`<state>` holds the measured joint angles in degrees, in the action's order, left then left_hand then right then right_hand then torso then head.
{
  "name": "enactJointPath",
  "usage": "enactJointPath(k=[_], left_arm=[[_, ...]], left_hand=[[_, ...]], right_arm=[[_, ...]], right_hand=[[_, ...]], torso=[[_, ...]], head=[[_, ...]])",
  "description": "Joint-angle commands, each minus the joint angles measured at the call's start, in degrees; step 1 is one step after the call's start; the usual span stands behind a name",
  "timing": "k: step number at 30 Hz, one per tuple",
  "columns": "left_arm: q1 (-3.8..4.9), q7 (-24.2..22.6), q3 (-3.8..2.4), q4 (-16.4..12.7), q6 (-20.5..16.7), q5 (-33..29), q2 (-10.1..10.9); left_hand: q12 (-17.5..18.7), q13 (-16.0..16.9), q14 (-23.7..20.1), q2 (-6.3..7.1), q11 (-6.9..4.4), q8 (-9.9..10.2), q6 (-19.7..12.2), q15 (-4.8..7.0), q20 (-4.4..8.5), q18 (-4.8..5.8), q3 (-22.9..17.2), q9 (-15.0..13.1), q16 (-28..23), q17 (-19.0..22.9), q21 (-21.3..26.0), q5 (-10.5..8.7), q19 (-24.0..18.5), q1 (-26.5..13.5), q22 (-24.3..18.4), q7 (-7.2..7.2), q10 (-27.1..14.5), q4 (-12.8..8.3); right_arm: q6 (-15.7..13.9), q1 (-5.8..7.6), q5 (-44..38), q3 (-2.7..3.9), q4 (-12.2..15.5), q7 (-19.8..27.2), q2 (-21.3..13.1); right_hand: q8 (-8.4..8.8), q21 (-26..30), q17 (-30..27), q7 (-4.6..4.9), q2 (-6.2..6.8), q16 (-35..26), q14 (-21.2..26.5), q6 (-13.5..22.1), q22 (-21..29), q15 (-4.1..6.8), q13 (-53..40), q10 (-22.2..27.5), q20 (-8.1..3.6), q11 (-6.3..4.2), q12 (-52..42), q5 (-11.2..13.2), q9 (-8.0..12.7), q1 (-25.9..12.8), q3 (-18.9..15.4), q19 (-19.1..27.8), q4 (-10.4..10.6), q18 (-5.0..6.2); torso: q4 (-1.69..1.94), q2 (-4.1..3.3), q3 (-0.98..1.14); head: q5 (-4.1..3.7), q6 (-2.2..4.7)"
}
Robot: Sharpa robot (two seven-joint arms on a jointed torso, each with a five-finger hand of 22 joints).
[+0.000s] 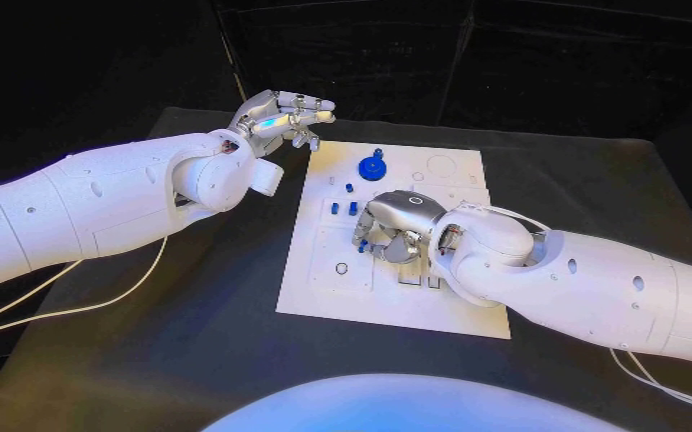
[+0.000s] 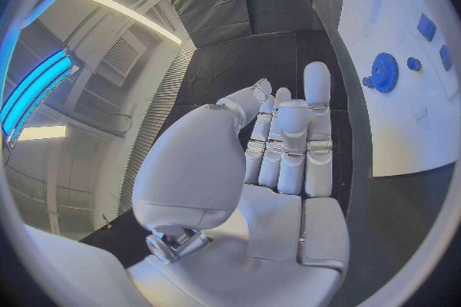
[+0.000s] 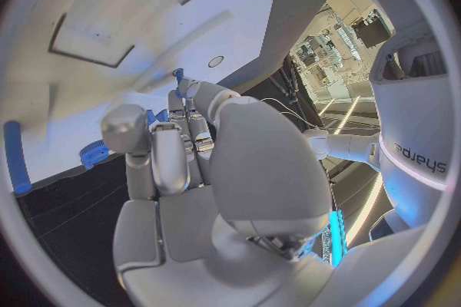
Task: Assemble the parts on the task board
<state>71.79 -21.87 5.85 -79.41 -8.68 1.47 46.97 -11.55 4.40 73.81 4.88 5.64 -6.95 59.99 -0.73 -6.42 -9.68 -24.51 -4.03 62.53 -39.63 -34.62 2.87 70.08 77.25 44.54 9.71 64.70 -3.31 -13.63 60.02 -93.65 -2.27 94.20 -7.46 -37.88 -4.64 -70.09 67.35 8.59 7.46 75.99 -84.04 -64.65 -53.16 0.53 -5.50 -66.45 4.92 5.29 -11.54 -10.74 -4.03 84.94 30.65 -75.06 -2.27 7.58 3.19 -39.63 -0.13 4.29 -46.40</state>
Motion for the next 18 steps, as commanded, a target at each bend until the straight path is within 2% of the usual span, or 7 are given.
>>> enactJointPath(k=[1, 10, 13, 18], left_arm=[[0.09, -0.43, -0.05, -0.13, 0.76, -0.21, 0.03], [0.09, -0.41, -0.05, -0.21, 0.76, -0.21, 0.05], [0.09, -0.42, -0.05, -0.22, 0.74, -0.21, 0.02], [0.09, -0.42, -0.05, -0.28, 0.74, -0.21, 0.05]], left_hand=[[-0.21, 0.08, -0.52, -0.33, 0.03, -0.36, -0.28, 0.06, 0.11, -0.77, 0.27, 0.07, -0.37, 0.06, 0.21, -0.03, -0.4, 0.0, -0.06, 0.25, -0.15, -0.17], [-0.21, 0.08, -0.52, -0.33, 0.03, -0.36, -0.28, 0.06, 0.11, -0.77, 0.27, 0.07, -0.37, 0.06, 0.21, -0.03, -0.4, 0.0, -0.06, 0.25, -0.15, -0.17], [-0.21, 0.08, -0.52, -0.33, 0.03, -0.36, -0.28, 0.06, 0.11, -0.77, 0.27, 0.07, -0.37, 0.06, 0.21, -0.03, -0.4, 0.0, -0.06, 0.25, -0.15, -0.17], [-0.21, 0.08, -0.52, -0.33, 0.03, -0.36, -0.28, 0.06, 0.11, -0.77, 0.27, 0.07, -0.37, 0.06, 0.21, -0.03, -0.4, 0.0, -0.06, 0.25, -0.15, -0.17]], right_arm=[[1.13, 0.06, -0.41, 0.0, -0.05, -0.03, 0.24], [1.91, 0.06, -1.86, -0.12, -0.62, -1.16, 0.91], [2.48, 0.06, -2.14, -0.9, -0.56, -1.5, 0.95], [3.09, 0.06, -2.52, -1.43, -0.63, -2.03, 1.01]], right_hand=[[0.38, -0.24, 0.0, 0.24, -0.14, 0.2, -2.19, 0.1, -0.05, 0.07, -0.08, -1.17, 0.14, -0.78, -0.1, -0.11, 0.06, -0.21, 0.3, -0.22, 0.08, -0.68], [0.39, -0.2, -0.11, 0.26, -0.13, 0.15, -2.16, 0.08, 0.07, 0.05, -0.08, -1.15, 0.18, -0.76, -0.09, 0.01, 0.04, -0.51, 0.3, -0.12, 0.02, -0.66], [0.4, -0.19, -0.17, 0.27, -0.08, 0.12, -2.15, 0.09, 0.09, 0.04, -0.08, -1.13, 0.2, -0.75, -0.08, 0.05, 0.04, -0.65, 0.27, -0.1, -0.02, -0.65], [0.41, -0.19, -0.16, 0.27, -0.03, 0.14, -2.15, 0.1, 0.11, 0.03, -0.08, -1.12, 0.22, -0.75, -0.07, 0.09, 0.03, -0.79, 0.24, -0.07, -0.05, -0.65]], torso=[[0.02, -0.01, -0.02], [0.02, -0.02, -0.01], [0.03, 0.03, -0.02], [0.03, 0.02, -0.01]], head=[[-0.02, -0.1], [-0.02, -0.16], [0.0, -0.2], [0.02, -0.25]])
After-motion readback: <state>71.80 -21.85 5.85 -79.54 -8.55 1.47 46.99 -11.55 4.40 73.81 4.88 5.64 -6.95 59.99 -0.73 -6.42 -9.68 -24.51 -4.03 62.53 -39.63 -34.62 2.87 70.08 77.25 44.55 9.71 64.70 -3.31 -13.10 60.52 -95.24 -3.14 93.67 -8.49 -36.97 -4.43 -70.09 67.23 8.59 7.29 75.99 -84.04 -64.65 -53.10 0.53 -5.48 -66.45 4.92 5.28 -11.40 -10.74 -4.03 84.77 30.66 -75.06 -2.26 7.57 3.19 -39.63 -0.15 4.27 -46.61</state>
